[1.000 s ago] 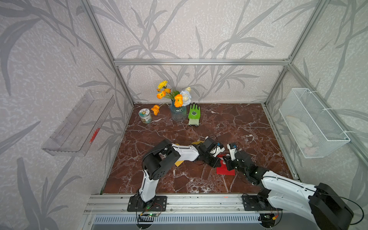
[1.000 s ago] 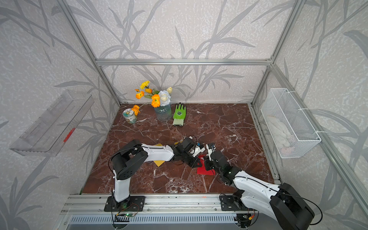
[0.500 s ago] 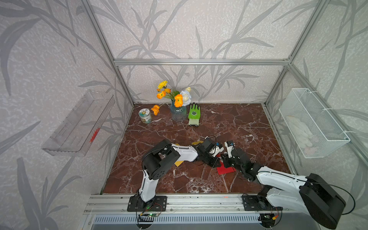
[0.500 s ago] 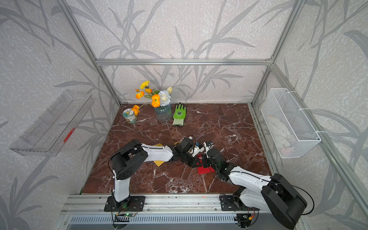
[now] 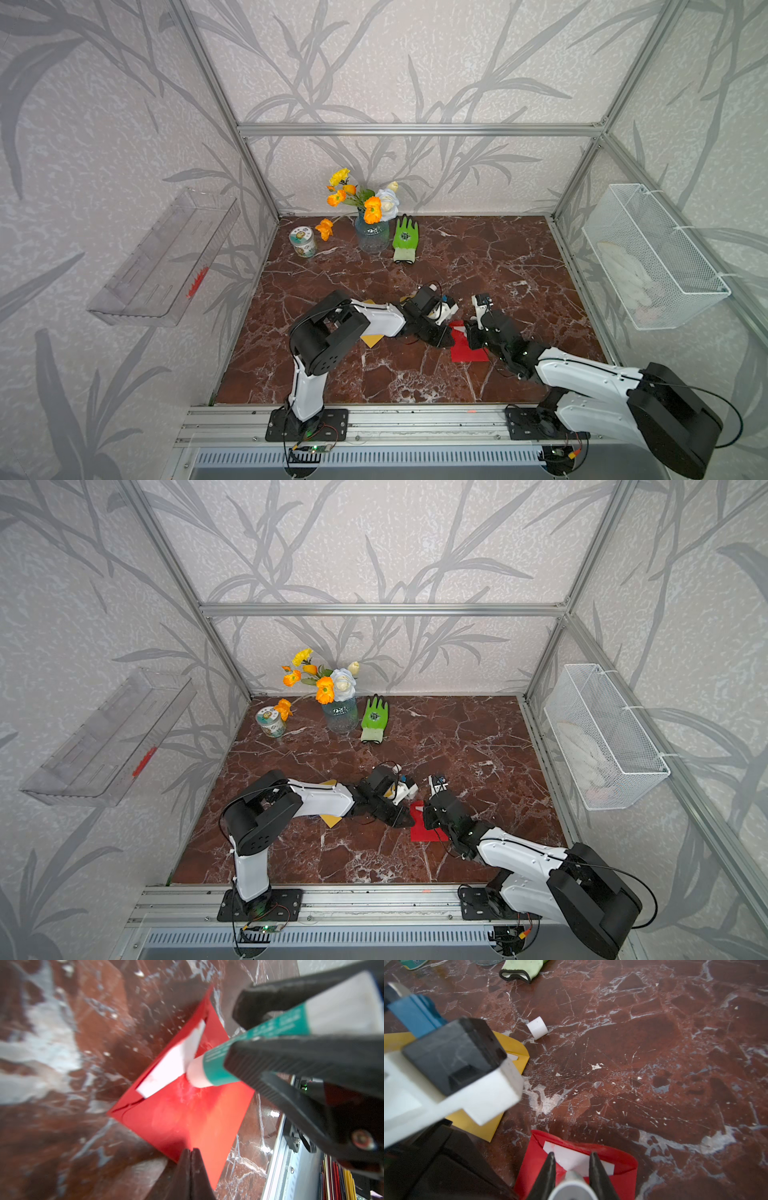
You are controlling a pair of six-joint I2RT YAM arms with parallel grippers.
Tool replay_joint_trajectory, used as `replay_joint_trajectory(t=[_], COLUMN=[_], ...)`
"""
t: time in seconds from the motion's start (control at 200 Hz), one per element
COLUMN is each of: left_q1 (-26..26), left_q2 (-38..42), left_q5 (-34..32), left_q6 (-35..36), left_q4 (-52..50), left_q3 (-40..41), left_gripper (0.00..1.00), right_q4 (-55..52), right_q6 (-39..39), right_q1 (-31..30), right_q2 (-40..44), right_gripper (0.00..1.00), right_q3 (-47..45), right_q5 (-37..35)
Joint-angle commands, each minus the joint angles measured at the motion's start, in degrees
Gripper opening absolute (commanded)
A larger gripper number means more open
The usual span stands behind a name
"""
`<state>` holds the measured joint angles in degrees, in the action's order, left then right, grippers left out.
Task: Seal the envelope with a glue stick
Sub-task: Apply the envelope at the center of the board.
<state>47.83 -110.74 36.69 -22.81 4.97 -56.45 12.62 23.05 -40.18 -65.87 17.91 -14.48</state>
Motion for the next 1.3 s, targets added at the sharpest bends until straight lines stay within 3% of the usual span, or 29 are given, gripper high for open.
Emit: replay_joint_trajectory(t=[0.0, 0.425, 0.735, 0.88, 1.08, 1.295], left_q1=[-0.97, -1.41, -1.95, -2.15, -0.83, 0.27], left_q2=[-1.34, -1.91, 5.18, 6.19, 4.61, 3.89], left_q5=[-1.69, -1.97, -3.46, -0.52, 2.78, 7.11], left_q6=[-0.74, -1.85, -3.43, -3.74, 1.86, 7.32], left_q4=[-4.71, -5.09, -7.32, -4.07, 1.22, 7.59], left_q3=[1.60, 0.36, -0.18, -0.01, 2.69, 5.76], left_gripper=[0.00, 0.00, 0.00, 0.01, 0.06, 0.04], right_q4=[-6.19, -3.91, -3.74, -3.83, -3.82, -3.73], right_q6=[0.85, -0.38, -0.66, -0.71, -0.37, -0.02], right_q1=[0.11, -1.31, -1.56, -1.53, -1.55, -1.48], right_q2=[0.12, 1.95, 1.44, 1.45, 1.24, 0.61], right_gripper=[0.00, 0.00, 0.00, 0.00, 0.00, 0.00], right_q3=[0.19, -1.04, -0.34, -0.14, -0.24, 0.00], right_q5=[-4.86, -0.11, -0.81, -0.72, -0.44, 0.15])
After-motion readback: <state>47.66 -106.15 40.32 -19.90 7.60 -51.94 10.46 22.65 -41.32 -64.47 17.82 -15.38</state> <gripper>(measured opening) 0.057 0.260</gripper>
